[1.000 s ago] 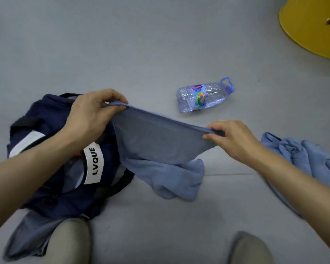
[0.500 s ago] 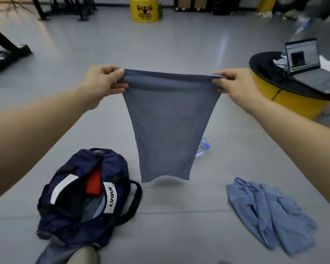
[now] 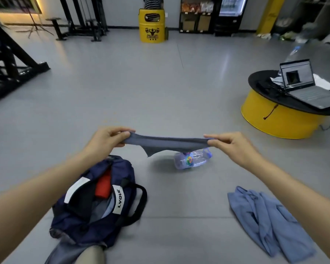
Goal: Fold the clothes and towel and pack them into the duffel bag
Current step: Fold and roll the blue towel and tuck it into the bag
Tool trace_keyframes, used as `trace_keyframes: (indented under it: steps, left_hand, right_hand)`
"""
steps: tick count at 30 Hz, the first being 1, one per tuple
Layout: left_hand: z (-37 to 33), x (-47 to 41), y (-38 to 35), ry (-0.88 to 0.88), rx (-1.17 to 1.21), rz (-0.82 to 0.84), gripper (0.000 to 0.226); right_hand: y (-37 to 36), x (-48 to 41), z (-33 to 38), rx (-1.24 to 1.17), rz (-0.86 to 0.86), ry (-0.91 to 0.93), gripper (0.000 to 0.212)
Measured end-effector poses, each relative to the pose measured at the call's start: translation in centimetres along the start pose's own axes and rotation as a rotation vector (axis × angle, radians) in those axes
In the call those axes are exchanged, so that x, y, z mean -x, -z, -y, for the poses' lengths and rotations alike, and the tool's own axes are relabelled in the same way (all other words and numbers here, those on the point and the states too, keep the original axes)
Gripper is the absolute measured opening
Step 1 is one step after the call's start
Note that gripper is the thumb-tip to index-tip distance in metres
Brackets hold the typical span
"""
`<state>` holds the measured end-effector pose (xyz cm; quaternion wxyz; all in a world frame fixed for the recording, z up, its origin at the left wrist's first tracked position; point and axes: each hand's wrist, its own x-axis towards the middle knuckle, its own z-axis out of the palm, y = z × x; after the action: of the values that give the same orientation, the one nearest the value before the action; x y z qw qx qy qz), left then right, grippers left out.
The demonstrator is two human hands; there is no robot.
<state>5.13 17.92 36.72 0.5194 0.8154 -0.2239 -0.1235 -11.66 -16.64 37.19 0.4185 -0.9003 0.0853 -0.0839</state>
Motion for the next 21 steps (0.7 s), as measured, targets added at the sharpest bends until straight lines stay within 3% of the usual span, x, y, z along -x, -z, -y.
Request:
trace_keyframes:
  steps: [7,11,16,21]
  left_hand:
    - [17.0,5.3,-7.5,0.214,-0.112,0.156,0.018]
    - [25.9,9.6,-11.7,0.34,-0.209,0.341,0.014]
    - [31.5,13.8,-14.9,0.422,-0.335,0.578,0.018]
    - [34.4,17.2,-16.0,0.495,-0.406,0.845,0.02]
  right_hand:
    - [-12.5,5.3,-13.5,0.106,0.209,-0.22,0.019]
    - [-18.5,9.6,-20.0,0.114,0.375,-0.327,0.018]
    - [-23.7,15.2,-24.7,0.11,0.612,-0.43,0.036]
    - [-26.9,19.8,-25.4,0.068,0.769,-0.496,0.022]
